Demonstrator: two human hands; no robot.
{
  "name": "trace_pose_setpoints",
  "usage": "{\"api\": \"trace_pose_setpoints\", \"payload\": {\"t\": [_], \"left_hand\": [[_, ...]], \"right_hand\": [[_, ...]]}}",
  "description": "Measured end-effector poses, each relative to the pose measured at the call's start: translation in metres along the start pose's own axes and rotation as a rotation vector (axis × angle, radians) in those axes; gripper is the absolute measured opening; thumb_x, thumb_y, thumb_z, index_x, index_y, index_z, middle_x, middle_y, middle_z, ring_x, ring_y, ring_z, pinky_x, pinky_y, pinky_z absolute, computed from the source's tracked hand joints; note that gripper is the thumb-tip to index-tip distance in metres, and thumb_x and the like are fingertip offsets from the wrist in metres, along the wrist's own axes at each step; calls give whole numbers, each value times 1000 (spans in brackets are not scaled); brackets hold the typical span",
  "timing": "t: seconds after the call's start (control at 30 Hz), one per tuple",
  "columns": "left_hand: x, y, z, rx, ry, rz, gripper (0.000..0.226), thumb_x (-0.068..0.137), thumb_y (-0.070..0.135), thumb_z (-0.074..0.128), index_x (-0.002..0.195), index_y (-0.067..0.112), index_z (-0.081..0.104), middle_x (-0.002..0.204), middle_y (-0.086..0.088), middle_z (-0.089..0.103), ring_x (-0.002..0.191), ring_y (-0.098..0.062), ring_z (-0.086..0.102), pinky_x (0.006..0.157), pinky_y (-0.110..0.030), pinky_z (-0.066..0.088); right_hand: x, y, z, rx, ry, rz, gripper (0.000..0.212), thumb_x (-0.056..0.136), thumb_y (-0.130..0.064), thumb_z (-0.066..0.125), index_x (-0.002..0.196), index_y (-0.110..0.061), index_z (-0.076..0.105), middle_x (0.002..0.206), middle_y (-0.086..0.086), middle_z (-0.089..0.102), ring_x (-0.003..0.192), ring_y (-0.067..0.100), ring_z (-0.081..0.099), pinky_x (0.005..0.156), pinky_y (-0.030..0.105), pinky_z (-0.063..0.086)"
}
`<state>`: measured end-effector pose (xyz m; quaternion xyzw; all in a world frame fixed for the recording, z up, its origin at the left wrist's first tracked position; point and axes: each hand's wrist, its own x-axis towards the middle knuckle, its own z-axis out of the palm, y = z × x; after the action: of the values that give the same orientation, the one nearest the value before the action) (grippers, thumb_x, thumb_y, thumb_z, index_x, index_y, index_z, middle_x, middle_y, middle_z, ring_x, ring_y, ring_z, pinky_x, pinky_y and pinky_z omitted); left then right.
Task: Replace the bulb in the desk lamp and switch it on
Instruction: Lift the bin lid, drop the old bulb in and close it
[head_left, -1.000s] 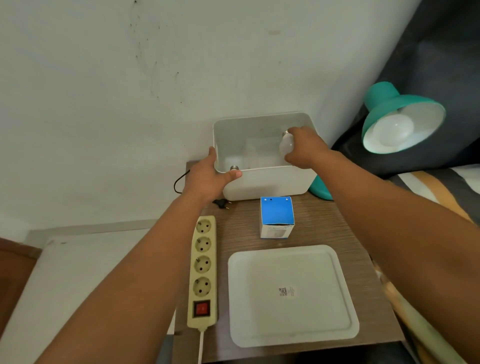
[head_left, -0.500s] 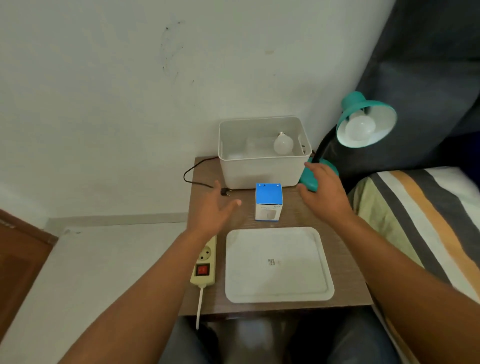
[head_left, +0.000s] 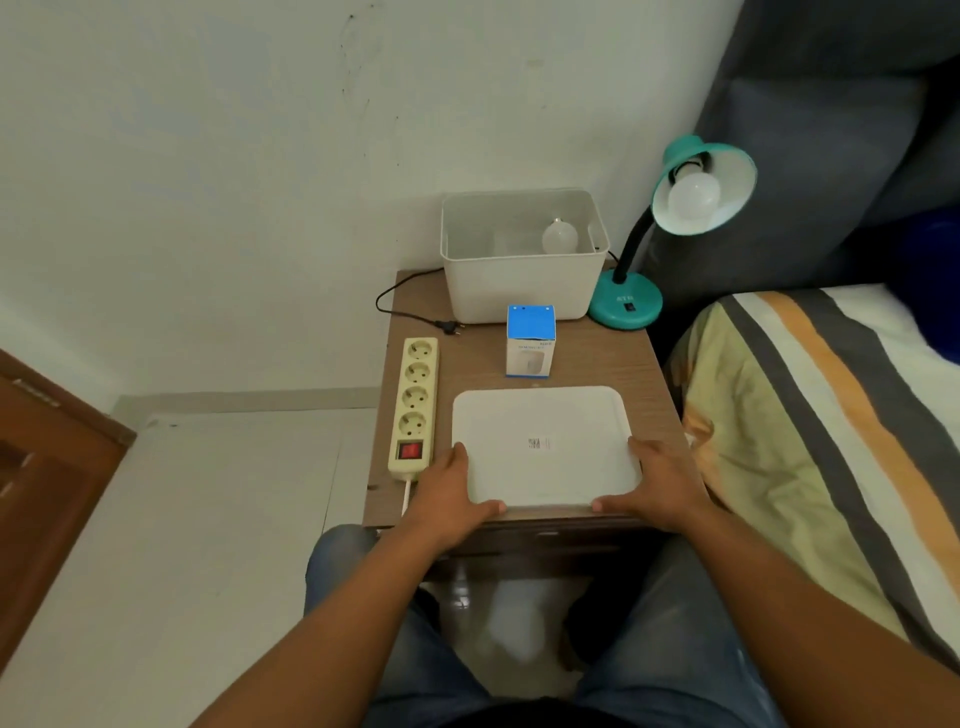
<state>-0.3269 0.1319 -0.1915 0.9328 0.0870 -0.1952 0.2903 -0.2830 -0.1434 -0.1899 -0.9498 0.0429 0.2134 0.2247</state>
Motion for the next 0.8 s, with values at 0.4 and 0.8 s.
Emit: {"api": "trace_pose_setpoints", "payload": {"t": [0.4,0.8], "left_hand": [[-1,-6,17,-51,108,-93,90,78,35,82,148,7,32,154,-10,30,138,-28,37,114,-33,32],[-14,-13,22,-231,168,-59,89,62,27,92,138,10,49,139,-8,45,125,-24,46,106,-33,38]], "right_hand": [[-11,11,17,155,62,6,96,59,-42,90,140,-18,44,131,14,53,120,33,50,102,43,44],[-26,17,18,277,169,-76,86,56,-30,91,132,-14,53,123,5,55,114,24,50,91,35,44]]}}
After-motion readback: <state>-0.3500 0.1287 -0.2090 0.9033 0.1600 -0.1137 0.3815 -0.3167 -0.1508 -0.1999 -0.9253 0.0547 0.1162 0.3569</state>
